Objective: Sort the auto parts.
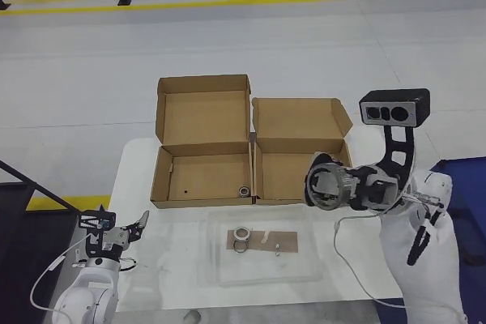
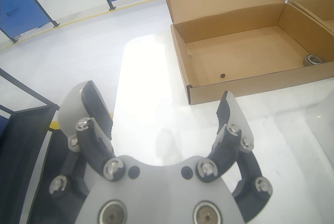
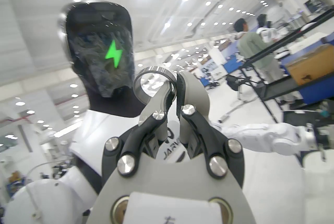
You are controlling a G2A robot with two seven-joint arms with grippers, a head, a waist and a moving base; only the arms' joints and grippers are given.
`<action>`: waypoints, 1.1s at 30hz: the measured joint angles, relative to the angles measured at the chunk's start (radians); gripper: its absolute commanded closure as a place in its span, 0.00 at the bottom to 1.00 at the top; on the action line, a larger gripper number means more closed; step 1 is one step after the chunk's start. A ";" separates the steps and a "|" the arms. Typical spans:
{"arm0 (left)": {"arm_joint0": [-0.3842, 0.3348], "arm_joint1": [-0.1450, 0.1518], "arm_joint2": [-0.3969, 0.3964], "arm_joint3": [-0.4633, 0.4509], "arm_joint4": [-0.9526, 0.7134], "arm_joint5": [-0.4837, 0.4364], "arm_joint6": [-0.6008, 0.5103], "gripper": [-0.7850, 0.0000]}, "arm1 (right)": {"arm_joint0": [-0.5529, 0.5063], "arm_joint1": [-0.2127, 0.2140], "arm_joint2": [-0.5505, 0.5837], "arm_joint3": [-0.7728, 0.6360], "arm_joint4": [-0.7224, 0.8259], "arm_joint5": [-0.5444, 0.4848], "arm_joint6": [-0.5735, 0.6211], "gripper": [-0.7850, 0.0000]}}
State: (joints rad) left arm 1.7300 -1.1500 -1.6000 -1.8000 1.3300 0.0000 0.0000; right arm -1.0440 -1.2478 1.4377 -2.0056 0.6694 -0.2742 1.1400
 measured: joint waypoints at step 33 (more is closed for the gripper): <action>0.000 0.000 0.000 0.000 0.000 0.000 0.000 0.00 | -0.030 0.033 -0.011 0.012 0.072 0.091 -0.051 1.00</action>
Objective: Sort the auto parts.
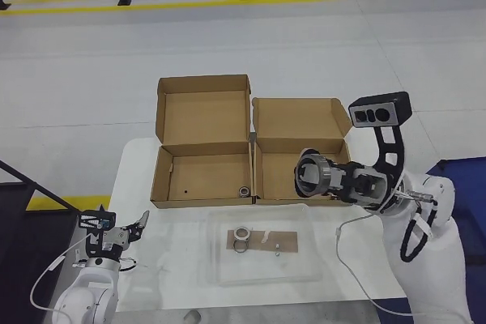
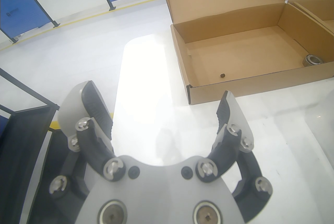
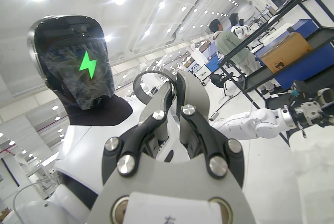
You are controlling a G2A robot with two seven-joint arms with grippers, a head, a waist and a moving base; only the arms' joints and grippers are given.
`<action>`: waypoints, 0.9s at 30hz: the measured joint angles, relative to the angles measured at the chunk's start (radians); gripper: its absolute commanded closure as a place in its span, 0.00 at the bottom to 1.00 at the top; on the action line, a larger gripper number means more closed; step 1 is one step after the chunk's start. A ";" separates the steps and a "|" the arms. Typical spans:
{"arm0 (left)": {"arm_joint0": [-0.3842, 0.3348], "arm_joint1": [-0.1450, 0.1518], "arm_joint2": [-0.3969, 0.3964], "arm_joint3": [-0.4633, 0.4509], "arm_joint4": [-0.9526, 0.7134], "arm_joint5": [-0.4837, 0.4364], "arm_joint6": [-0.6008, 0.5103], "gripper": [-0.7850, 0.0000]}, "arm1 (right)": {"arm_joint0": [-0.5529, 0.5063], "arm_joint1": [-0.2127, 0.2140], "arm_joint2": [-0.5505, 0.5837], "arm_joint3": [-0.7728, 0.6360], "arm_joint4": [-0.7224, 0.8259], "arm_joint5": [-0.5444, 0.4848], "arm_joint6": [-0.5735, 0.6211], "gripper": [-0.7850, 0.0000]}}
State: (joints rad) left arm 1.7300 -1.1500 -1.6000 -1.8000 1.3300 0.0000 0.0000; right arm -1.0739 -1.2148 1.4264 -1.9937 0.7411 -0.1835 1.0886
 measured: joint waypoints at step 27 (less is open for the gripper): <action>0.000 0.000 0.000 0.000 0.000 0.000 0.000 0.00 | 0.004 0.022 -0.232 0.065 -0.018 0.538 0.144 1.00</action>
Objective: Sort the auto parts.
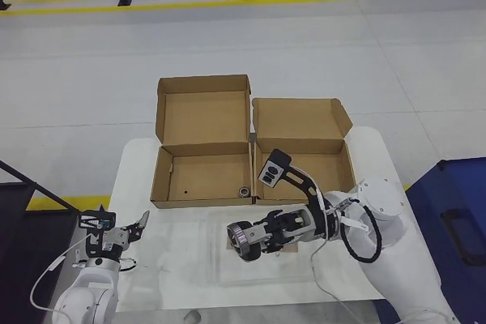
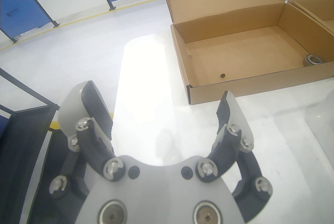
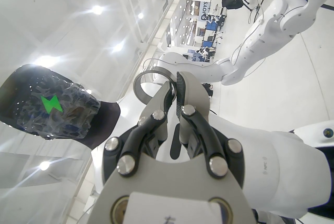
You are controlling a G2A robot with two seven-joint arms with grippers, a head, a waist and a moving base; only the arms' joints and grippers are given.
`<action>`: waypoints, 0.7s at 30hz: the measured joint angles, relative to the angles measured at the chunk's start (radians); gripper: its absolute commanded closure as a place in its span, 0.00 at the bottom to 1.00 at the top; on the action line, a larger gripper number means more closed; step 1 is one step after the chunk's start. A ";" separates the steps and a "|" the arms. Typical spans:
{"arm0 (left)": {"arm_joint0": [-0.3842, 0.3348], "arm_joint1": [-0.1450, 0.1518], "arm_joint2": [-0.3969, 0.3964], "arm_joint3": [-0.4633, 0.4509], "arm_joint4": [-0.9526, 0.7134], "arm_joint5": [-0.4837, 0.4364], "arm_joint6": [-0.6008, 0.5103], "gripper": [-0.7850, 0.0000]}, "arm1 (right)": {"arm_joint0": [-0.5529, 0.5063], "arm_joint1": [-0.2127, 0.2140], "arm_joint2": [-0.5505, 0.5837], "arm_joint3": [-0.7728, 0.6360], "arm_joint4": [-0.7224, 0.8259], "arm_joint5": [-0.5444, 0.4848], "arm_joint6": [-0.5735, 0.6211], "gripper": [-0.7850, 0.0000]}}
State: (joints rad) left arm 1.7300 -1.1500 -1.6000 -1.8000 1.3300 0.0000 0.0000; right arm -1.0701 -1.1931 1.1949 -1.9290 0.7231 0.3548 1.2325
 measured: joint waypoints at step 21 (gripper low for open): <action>0.000 0.000 0.000 0.000 0.000 0.000 0.000 0.00 | 0.018 -0.026 -0.204 0.004 0.752 0.422 -0.189 1.00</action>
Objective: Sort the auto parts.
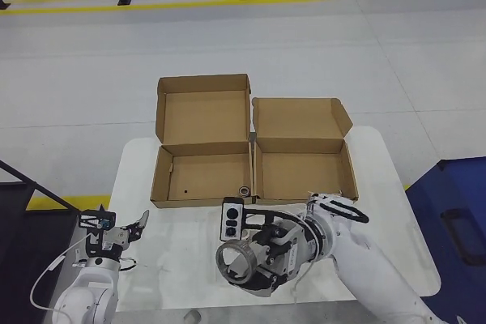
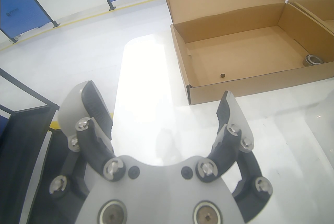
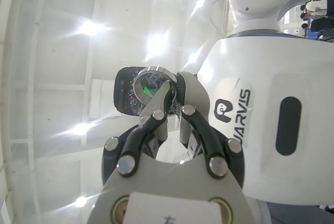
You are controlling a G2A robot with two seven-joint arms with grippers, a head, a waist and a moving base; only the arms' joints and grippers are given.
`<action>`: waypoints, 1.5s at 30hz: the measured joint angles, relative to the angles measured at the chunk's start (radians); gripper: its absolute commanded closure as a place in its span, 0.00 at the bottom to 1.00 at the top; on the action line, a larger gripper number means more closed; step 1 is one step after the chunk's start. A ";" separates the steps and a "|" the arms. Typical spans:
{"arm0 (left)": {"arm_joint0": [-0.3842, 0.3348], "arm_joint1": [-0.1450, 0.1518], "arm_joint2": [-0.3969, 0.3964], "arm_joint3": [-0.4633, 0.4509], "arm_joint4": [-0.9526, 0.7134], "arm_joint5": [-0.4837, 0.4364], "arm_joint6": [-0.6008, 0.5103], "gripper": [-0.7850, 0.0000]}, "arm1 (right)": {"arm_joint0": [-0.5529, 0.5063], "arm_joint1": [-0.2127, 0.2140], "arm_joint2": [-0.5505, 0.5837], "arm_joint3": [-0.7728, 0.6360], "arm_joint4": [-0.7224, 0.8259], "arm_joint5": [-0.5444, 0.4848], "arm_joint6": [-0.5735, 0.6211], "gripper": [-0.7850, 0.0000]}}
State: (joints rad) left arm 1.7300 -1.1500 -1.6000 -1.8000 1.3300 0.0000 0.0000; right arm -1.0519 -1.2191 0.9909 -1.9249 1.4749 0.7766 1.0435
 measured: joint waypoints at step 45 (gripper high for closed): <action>0.000 0.000 0.000 0.000 0.000 0.000 0.000 0.00 | -0.050 0.059 0.250 -0.188 -0.590 -0.421 -0.027 1.00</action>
State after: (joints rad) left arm 1.7300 -1.1500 -1.6000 -1.8000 1.3300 0.0000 0.0000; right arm -1.1019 -1.1599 1.2409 -2.1128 0.8845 0.3553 1.0167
